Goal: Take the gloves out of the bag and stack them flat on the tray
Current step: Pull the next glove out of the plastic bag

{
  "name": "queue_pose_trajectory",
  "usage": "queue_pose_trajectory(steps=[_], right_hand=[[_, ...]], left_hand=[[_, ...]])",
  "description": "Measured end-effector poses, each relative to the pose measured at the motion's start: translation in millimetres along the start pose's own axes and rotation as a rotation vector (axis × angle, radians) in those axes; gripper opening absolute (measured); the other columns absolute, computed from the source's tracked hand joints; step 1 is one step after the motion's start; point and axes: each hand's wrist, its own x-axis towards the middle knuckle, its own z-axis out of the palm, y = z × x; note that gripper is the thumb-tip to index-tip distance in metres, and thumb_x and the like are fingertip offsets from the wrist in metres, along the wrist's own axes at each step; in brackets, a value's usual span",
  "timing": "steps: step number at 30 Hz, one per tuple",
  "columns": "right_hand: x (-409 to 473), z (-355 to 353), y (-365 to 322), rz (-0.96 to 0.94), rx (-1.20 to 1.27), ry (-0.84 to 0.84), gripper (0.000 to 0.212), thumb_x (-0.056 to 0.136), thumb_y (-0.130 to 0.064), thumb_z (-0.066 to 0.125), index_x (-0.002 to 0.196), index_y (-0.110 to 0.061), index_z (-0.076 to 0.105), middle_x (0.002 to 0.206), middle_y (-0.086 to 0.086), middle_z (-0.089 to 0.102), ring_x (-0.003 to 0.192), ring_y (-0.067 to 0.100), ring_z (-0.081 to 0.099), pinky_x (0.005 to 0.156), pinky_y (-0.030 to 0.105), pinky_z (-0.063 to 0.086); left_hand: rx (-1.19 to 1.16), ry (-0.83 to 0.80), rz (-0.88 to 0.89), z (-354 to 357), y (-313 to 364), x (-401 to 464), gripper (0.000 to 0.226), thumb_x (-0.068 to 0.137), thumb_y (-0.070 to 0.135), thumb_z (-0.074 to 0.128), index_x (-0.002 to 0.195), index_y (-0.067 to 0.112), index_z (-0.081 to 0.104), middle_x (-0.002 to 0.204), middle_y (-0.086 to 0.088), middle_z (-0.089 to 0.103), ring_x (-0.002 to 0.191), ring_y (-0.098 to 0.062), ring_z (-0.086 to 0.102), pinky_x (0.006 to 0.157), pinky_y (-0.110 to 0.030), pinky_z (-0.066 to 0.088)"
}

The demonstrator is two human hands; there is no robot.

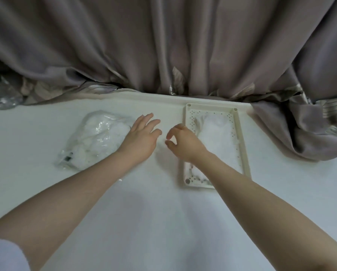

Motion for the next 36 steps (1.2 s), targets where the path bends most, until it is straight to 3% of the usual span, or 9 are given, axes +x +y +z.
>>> queue_pose_trajectory(steps=[3,6,10,14,16,20,26,30,36], right_hand=[[8.7,24.6,-34.1,-0.055,-0.009,-0.004,0.025,0.094,-0.018,0.05,0.114,-0.009,0.061,0.125,0.011,0.051,0.11,0.031,0.053,0.094,0.039,0.043],[20.1,45.1,-65.1,-0.069,-0.077,-0.06,0.028,0.095,-0.012,0.045,0.118,-0.009,0.06,0.13,0.012,0.049,0.116,0.032,0.049,0.097,0.039,0.041],[33.0,62.1,-84.2,0.017,0.047,-0.104,0.034,0.096,-0.008,0.044,0.128,-0.009,0.055,0.134,0.011,0.051,0.12,0.026,0.05,0.098,0.029,0.038],[33.6,79.9,-93.2,0.202,0.31,-0.216,0.044,0.099,-0.022,0.046,0.142,-0.015,0.038,0.129,0.009,0.057,0.115,0.025,0.053,0.09,0.028,0.04],[34.1,88.6,-93.5,0.296,0.435,-0.201,0.034,0.098,-0.028,0.049,0.128,-0.011,0.053,0.108,0.008,0.066,0.096,0.02,0.058,0.077,0.026,0.043],[31.3,91.8,-89.5,0.375,0.582,-0.133,0.023,0.087,-0.028,0.067,0.072,-0.01,0.063,0.072,0.0,0.062,0.078,0.017,0.056,0.067,0.025,0.041],[16.0,80.1,-83.0,0.458,0.612,-0.206,0.036,0.084,-0.044,0.064,0.068,-0.013,0.063,0.063,0.0,0.065,0.066,0.01,0.058,0.076,0.024,0.044],[11.9,68.2,-78.5,0.407,0.567,-0.215,0.025,0.086,-0.031,0.065,0.074,-0.01,0.068,0.071,-0.001,0.068,0.073,0.011,0.057,0.085,0.026,0.045],[4.9,64.1,-72.1,0.324,0.217,-0.418,0.023,0.086,-0.031,0.065,0.077,-0.012,0.055,0.077,0.002,0.049,0.077,0.021,0.044,0.061,0.024,0.034]], left_hand=[[-0.004,0.086,-0.2,-13.2,-32.2,-26.4,0.024,0.071,-0.009,0.061,0.088,0.008,0.066,0.146,-0.019,0.037,0.135,-0.045,0.028,0.112,-0.051,0.01],[-0.053,-0.069,-0.45,-25.6,-67.3,-48.0,0.03,0.085,0.008,0.059,0.111,0.022,0.063,0.158,-0.013,0.001,0.143,-0.039,0.004,0.114,-0.045,0.003],[-0.378,-0.413,-0.533,-24.8,-98.8,-60.7,0.079,0.084,0.028,0.064,0.149,0.028,0.02,0.157,-0.005,0.014,0.136,-0.026,0.033,0.107,-0.036,0.034],[-0.329,-0.434,-0.418,-28.7,-97.8,-64.4,0.102,0.079,0.025,0.07,0.151,0.025,-0.002,0.153,-0.001,0.025,0.123,-0.026,0.046,0.094,-0.036,0.044],[-0.33,-0.42,-0.398,-27.9,-97.5,-64.0,0.105,0.079,0.025,0.071,0.151,0.023,-0.005,0.154,-0.001,0.024,0.123,-0.026,0.047,0.092,-0.036,0.045],[-0.382,-0.372,-0.371,-23.9,-90.4,-63.1,0.113,0.075,0.038,0.075,0.151,0.016,-0.005,0.156,-0.003,0.02,0.13,-0.027,0.04,0.099,-0.036,0.041],[-0.488,-0.349,-0.293,-22.9,-75.2,-60.2,0.103,0.08,0.026,0.07,0.151,0.015,-0.005,0.159,-0.001,0.009,0.139,-0.023,0.028,0.104,-0.031,0.036],[-0.539,-0.364,-0.277,-17.4,-62.7,-59.9,0.092,0.084,0.016,0.062,0.151,0.017,0.0,0.159,0.001,0.003,0.144,-0.021,0.013,0.112,-0.029,0.023],[-0.773,-0.338,-0.365,-9.5,-60.3,-58.8,0.053,0.086,0.0,0.043,0.127,0.03,0.057,0.158,0.008,0.007,0.143,-0.015,0.019,0.11,-0.037,0.031]])
